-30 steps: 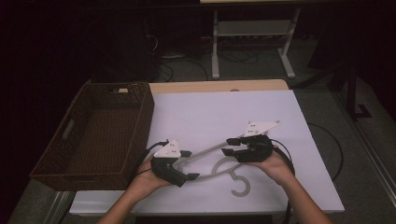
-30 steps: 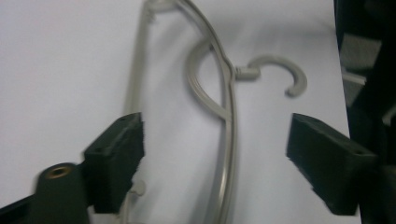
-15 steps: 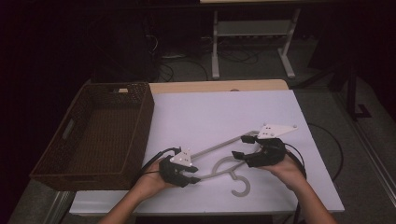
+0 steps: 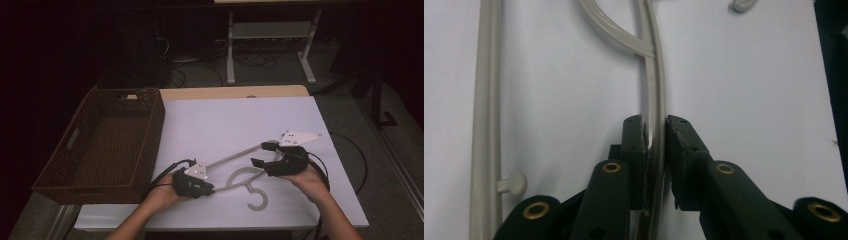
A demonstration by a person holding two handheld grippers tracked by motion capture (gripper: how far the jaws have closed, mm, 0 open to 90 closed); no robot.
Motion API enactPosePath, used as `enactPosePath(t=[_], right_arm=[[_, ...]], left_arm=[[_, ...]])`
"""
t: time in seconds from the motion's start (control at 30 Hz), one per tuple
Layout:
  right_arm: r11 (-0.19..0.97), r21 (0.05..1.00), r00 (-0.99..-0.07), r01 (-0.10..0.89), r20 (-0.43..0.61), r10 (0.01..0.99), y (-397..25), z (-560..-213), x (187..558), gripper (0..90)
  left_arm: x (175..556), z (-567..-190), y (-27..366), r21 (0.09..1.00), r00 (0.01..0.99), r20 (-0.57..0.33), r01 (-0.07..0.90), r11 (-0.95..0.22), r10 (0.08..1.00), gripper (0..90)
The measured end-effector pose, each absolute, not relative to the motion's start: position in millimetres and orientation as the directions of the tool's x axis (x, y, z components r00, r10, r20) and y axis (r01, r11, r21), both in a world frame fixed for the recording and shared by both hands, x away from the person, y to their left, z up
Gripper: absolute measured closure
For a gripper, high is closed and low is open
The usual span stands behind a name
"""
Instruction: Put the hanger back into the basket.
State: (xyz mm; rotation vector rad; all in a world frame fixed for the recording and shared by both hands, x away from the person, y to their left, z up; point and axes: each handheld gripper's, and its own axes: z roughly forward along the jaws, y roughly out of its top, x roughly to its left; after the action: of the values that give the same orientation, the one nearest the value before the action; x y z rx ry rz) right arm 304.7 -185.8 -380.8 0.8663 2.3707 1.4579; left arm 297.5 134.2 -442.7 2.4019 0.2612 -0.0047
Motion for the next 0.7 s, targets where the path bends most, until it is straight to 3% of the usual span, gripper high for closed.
enactPosePath(t=[0.27, 0.7], right_arm=[[0.343, 0.863, -0.798, 0.371, 0.108, 0.593, -185.1, -382.3, 305.3, 30.0], [0.312, 0.882, -0.782, 0.353, 0.095, 0.616, -194.8, -378.2, 304.7, 31.0]], left_arm=[[302.2, -442.8, 134.4, 0.651, 0.97, -0.14, 0.242, -0.719, 0.2, 83.5], [297.1, -428.6, 130.8, 0.658, 0.974, -0.067, 0.207, -0.724, 0.217, 83.8]])
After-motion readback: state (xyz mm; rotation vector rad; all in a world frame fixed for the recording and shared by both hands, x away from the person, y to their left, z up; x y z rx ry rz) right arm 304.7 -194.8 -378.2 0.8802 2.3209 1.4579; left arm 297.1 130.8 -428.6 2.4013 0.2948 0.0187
